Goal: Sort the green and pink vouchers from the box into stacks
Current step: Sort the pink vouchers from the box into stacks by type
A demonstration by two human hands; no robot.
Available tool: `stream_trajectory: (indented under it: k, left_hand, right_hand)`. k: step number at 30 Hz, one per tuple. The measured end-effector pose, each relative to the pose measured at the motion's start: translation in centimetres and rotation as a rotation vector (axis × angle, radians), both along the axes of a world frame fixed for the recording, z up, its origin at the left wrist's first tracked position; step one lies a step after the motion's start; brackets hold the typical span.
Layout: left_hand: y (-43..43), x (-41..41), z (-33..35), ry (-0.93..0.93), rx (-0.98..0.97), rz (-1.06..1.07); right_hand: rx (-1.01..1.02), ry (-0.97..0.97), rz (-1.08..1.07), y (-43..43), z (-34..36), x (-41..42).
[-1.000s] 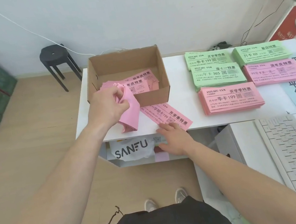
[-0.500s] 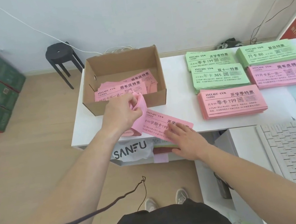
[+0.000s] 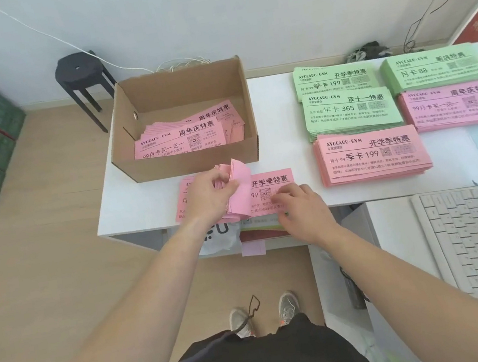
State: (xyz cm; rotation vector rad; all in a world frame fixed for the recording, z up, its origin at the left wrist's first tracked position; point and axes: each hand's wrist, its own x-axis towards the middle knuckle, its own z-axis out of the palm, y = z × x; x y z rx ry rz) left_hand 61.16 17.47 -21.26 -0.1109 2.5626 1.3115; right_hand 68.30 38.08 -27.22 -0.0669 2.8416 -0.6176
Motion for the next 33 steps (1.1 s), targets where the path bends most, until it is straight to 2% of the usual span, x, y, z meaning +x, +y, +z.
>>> stream_trajectory:
  k: [8, 13, 19, 33]
  left_hand:
    - [1.7, 0.6, -2.2, -0.002, 0.099, 0.096]
    - [2.0, 0.2, -2.5, -0.069, 0.129, 0.047]
    - [1.7, 0.0, -2.3, -0.094, 0.157, -0.06]
    - [2.5, 0.1, -3.6, 0.02, 0.155, 0.073]
  right_hand:
    - [-0.084, 0.061, -0.062, 0.4, -1.0, -0.1]
    - [-0.207, 0.038, -0.138, 1.5, -0.8, 0.2]
    - [-0.173, 0.075, -0.237, 2.4, -0.7, 1.2]
    - [-0.187, 0.037, -0.26, 2.7, -0.7, 1.0]
